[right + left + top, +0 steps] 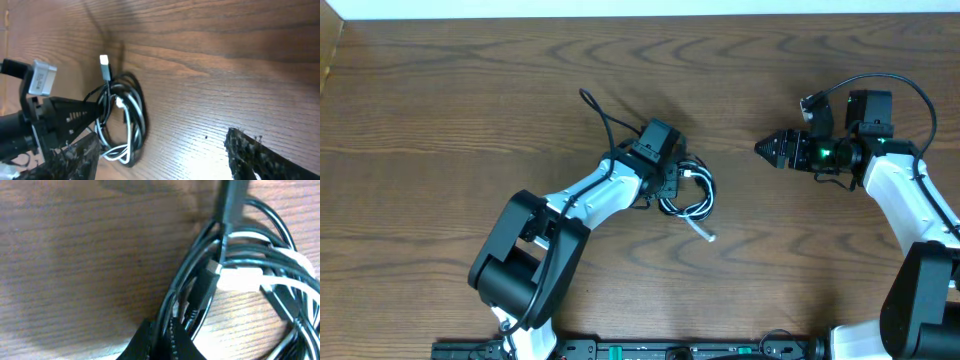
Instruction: Untangle cables
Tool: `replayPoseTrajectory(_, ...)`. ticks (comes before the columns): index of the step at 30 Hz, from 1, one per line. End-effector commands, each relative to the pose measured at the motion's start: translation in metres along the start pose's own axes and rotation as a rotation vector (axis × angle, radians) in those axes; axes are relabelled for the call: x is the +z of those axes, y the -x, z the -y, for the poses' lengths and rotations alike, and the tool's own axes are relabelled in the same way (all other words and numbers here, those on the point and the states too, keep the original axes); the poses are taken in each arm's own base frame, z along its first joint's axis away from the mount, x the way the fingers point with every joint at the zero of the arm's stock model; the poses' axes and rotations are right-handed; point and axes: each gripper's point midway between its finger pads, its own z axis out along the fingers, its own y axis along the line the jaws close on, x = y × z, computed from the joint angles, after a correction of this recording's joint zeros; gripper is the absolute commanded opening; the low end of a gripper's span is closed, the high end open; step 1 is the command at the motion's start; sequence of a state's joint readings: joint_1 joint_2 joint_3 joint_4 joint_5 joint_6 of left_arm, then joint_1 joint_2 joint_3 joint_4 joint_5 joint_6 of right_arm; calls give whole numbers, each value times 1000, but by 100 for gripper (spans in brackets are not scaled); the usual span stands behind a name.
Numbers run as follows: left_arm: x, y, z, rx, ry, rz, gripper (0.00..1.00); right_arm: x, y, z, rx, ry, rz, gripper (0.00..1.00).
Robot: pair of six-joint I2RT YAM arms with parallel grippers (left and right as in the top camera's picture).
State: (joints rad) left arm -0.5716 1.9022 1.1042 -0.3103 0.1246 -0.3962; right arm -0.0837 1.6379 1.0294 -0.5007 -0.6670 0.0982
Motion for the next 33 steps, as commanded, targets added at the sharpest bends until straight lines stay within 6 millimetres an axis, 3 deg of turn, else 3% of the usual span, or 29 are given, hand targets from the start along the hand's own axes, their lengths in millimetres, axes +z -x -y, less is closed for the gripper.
replayPoseTrajectory(1,1,-7,5,-7,-48,-37,7,-5,4,-31,-41,128,10,71)
replayPoseTrajectory(5,-37,12,21,-31,-189,11,8,1,3,-64,-102,243,0,59)
replayPoseTrajectory(10,-119,40,35,-130,-314,157,8,24,-4,-121,-117,329,-31,37)
replayPoseTrajectory(13,-146,40,38,-142,-337,194,8,30,-3,-148,-123,379,-19,27)
replayPoseTrajectory(16,-154,37,39,-155,-345,193,7,35,1,-158,-69,378,-7,18)
replayPoseTrajectory(18,-156,35,42,-162,-367,178,7,39,6,-148,4,311,14,13)
replayPoseTrajectory(21,-156,33,45,-159,-382,166,7,38,14,-138,46,273,43,14)
replayPoseTrajectory(22,-156,33,45,-159,-383,164,7,37,17,-136,45,273,52,15)
replayPoseTrajectory(24,-157,30,50,-153,-411,147,7,35,23,-137,31,280,77,40)
replayPoseTrajectory(26,-159,28,53,-153,-432,134,7,35,24,-137,23,278,84,47)
replayPoseTrajectory(30,-159,26,56,-175,-449,118,7,40,22,-132,37,251,76,48)
replayPoseTrajectory(33,-160,26,56,-197,-451,113,8,45,18,-130,57,247,60,42)
